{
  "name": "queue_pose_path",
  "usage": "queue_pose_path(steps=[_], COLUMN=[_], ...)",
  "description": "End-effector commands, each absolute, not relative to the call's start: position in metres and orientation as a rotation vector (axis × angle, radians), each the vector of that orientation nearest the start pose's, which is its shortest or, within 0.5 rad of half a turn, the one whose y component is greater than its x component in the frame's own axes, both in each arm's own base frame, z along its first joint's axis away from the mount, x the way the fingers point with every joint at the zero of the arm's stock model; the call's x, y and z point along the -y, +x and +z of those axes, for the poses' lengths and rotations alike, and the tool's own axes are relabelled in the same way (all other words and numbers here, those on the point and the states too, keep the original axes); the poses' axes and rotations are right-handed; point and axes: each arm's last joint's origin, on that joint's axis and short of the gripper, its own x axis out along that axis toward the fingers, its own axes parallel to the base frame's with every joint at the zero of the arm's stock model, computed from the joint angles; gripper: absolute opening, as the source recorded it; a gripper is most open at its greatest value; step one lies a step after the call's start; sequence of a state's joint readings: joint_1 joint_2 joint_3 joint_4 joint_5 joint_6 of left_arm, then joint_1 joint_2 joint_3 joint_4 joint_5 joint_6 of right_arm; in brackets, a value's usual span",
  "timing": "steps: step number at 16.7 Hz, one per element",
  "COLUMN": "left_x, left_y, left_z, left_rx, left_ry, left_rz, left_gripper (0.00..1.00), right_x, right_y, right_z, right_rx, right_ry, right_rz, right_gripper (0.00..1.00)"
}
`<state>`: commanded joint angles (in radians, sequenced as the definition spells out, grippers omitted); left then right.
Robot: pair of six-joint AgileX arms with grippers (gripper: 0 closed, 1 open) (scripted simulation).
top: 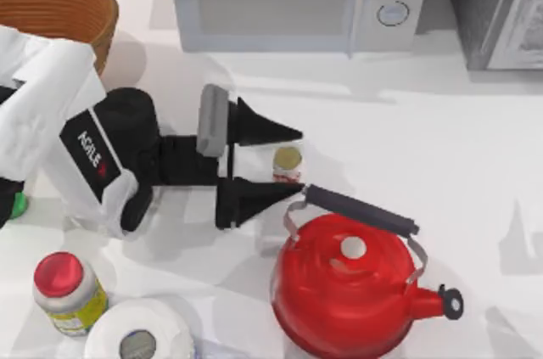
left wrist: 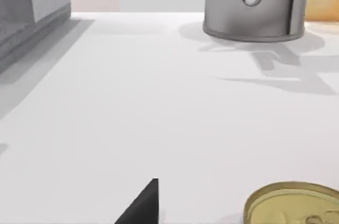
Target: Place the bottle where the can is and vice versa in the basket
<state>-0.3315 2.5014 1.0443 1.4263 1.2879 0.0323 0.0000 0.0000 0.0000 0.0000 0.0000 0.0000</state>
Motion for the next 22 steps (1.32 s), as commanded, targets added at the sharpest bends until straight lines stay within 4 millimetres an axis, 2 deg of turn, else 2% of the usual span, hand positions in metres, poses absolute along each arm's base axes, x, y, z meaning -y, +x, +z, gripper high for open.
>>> queue_pose_path(steps=[9,12,14,17,19,22], left_x=[0.154,0.15,0.144,0.129,0.114,0.087], left_y=[0.372,0.375,0.376,0.368,0.351,0.305], left_z=[0.018,0.035,0.06,0.114,0.155,0.209], left_rx=[0.0,0.01,0.019,0.031,0.035,0.027], left_ry=[0.0,0.006,0.012,0.017,0.016,0.003], left_rz=[-1.587,-1.539,-1.475,-1.341,-1.23,-1.033], left_gripper=[1.0,1.0,1.0,1.0,1.0,1.0], right_x=[0.001,0.001,0.001,0.001,0.001,0.001], right_y=[0.106,0.106,0.106,0.106,0.106,0.106], right_z=[0.16,0.16,0.16,0.16,0.16,0.16], right_rx=[0.0,0.0,0.0,0.0,0.0,0.0], right_ry=[0.0,0.0,0.0,0.0,0.0,0.0], right_rz=[0.0,0.0,0.0,0.0,0.0,0.0], right_gripper=[1.0,1.0,1.0,1.0,1.0,1.0])
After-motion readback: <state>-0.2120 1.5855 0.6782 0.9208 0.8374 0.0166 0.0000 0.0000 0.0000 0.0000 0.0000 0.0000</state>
